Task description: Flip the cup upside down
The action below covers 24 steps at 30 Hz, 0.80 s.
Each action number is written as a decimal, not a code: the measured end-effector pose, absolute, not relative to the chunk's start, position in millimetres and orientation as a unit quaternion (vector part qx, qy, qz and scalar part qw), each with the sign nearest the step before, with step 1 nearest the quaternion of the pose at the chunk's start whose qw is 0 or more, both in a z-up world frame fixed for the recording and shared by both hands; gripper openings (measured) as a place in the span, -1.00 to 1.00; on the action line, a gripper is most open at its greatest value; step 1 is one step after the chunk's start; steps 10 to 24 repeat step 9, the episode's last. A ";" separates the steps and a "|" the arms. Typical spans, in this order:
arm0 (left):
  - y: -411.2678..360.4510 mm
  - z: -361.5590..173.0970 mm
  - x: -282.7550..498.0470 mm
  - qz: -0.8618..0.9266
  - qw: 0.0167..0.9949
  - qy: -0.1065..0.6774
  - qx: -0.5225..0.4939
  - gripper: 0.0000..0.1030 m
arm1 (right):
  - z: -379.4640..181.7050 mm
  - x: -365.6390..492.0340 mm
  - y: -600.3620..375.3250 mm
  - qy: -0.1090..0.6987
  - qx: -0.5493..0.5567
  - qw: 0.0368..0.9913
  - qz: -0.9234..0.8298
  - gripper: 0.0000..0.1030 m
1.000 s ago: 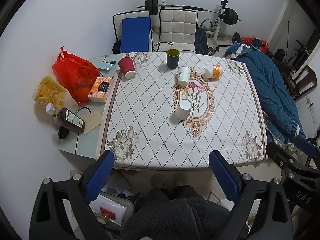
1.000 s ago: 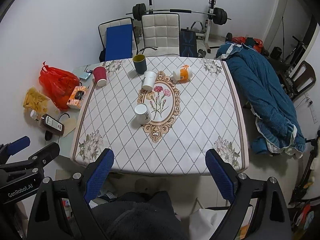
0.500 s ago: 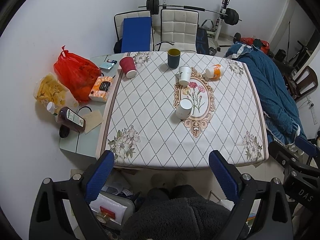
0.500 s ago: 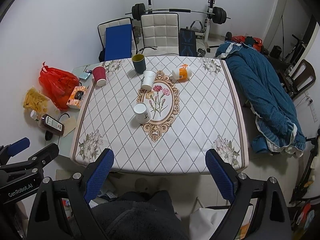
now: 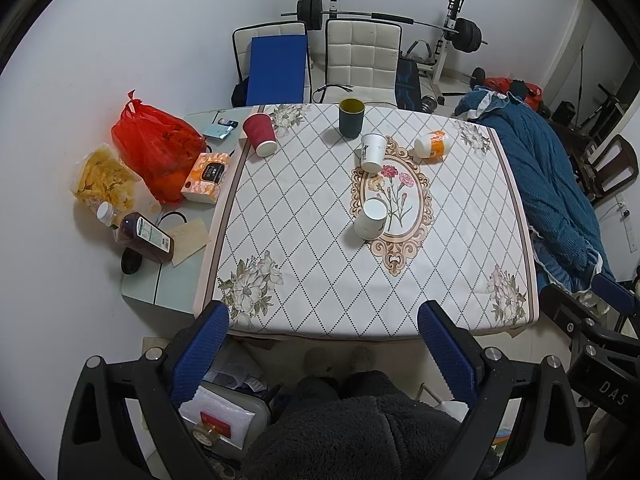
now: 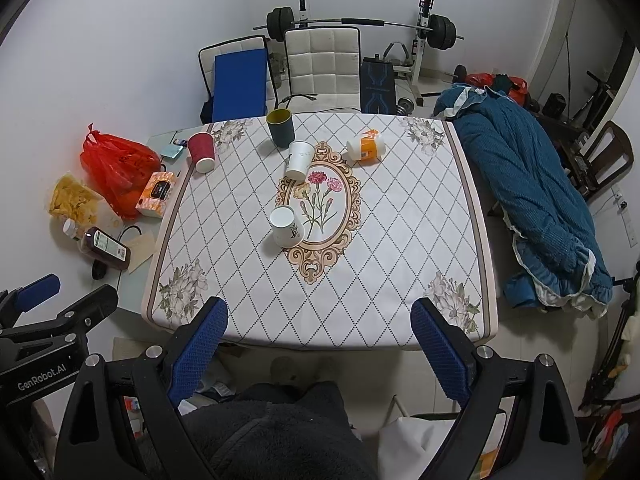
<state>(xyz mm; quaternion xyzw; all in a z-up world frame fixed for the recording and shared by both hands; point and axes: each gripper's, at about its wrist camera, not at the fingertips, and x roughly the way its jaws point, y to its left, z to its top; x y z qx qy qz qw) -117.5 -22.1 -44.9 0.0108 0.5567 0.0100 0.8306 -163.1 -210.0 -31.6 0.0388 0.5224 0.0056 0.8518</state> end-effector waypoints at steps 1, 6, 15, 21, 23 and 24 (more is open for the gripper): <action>-21.2 -44.8 -117.0 0.012 0.831 0.556 0.010 0.88 | -31.7 -163.1 -209.9 0.522 0.038 0.852 0.005 0.84; -19.7 -43.8 -117.5 0.016 0.832 0.555 0.011 0.88 | -31.7 -163.4 -210.0 0.522 0.040 0.852 0.005 0.84; -21.3 -43.9 -117.5 0.016 0.831 0.555 0.009 0.88 | -31.0 -162.2 -209.4 0.523 0.039 0.852 0.007 0.84; -21.3 -43.9 -117.5 0.016 0.831 0.555 0.009 0.88 | -31.0 -162.2 -209.4 0.523 0.039 0.852 0.007 0.84; -21.3 -43.9 -117.5 0.016 0.831 0.555 0.009 0.88 | -31.0 -162.2 -209.4 0.523 0.039 0.852 0.007 0.84; -21.3 -43.9 -117.5 0.016 0.831 0.555 0.009 0.88 | -31.0 -162.2 -209.4 0.523 0.039 0.852 0.007 0.84</action>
